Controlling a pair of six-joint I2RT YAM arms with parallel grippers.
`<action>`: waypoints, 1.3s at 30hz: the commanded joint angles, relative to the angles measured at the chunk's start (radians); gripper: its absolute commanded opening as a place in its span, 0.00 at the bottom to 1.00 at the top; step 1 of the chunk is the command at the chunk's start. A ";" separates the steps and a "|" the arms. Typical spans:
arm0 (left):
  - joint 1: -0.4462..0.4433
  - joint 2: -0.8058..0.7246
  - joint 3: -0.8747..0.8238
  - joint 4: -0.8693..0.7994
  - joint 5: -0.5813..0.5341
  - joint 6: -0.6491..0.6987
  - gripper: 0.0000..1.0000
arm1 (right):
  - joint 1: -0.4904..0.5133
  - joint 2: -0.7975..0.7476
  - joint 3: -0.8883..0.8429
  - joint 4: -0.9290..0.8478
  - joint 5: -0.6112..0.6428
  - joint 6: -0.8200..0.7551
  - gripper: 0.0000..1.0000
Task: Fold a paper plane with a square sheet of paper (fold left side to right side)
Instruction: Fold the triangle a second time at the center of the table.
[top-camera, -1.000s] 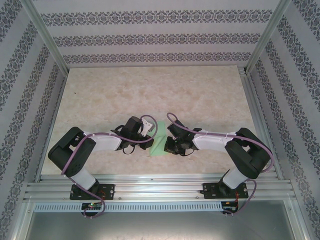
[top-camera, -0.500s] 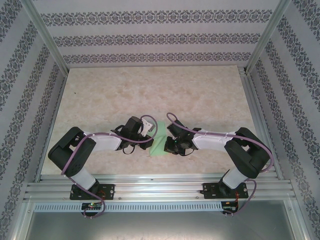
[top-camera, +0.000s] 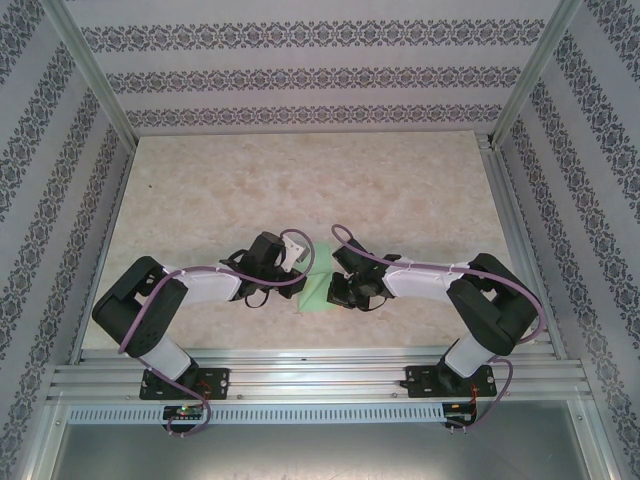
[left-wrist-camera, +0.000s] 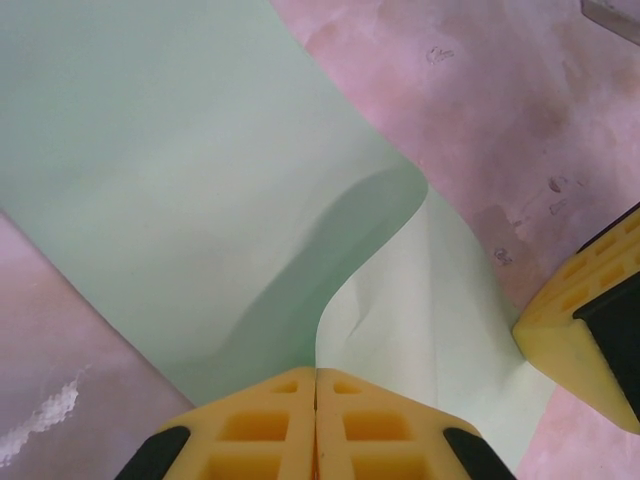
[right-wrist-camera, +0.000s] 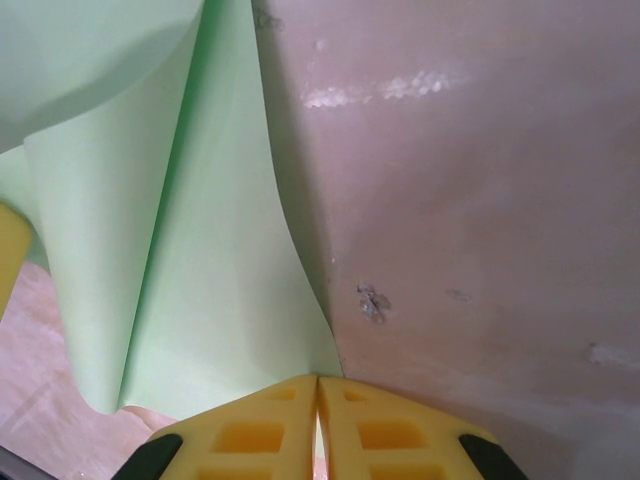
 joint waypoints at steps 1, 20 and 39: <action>0.020 -0.024 -0.005 -0.016 -0.025 0.026 0.06 | 0.015 0.046 -0.010 -0.054 0.013 -0.024 0.12; 0.028 0.016 -0.011 0.004 0.042 0.025 0.07 | 0.017 0.054 -0.004 -0.056 0.012 -0.024 0.12; 0.028 0.017 -0.014 0.000 0.017 0.022 0.06 | 0.020 0.051 -0.004 -0.058 0.012 -0.025 0.12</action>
